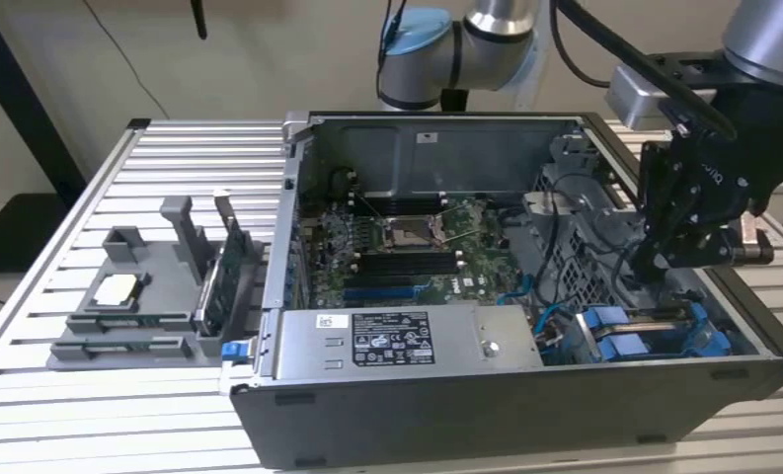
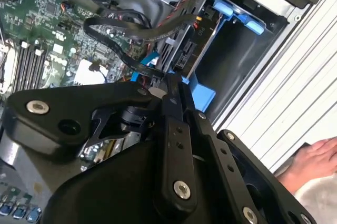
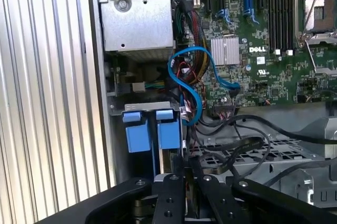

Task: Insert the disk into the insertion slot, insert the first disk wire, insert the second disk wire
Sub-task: 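Insert the second disk wire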

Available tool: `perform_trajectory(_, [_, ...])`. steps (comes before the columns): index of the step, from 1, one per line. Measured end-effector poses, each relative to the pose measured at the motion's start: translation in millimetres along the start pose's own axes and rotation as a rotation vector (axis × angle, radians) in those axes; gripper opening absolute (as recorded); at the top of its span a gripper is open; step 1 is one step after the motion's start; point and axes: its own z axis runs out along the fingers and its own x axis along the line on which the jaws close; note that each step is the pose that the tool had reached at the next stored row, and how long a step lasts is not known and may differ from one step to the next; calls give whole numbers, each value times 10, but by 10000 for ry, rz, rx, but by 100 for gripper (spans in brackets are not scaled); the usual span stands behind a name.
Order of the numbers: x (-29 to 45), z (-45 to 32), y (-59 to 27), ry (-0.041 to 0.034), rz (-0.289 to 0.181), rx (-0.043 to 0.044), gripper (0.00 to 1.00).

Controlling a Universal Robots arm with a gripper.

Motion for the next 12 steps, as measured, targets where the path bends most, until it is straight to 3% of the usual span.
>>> perform_trajectory(3, [8, 22, 11, -20, -54, 171, 16])
perform_trajectory(9, [24, 47, 13, -68, -177, 685, 16])
perform_trajectory(12, [36, 64, 12, -82, -215, 841, 16])
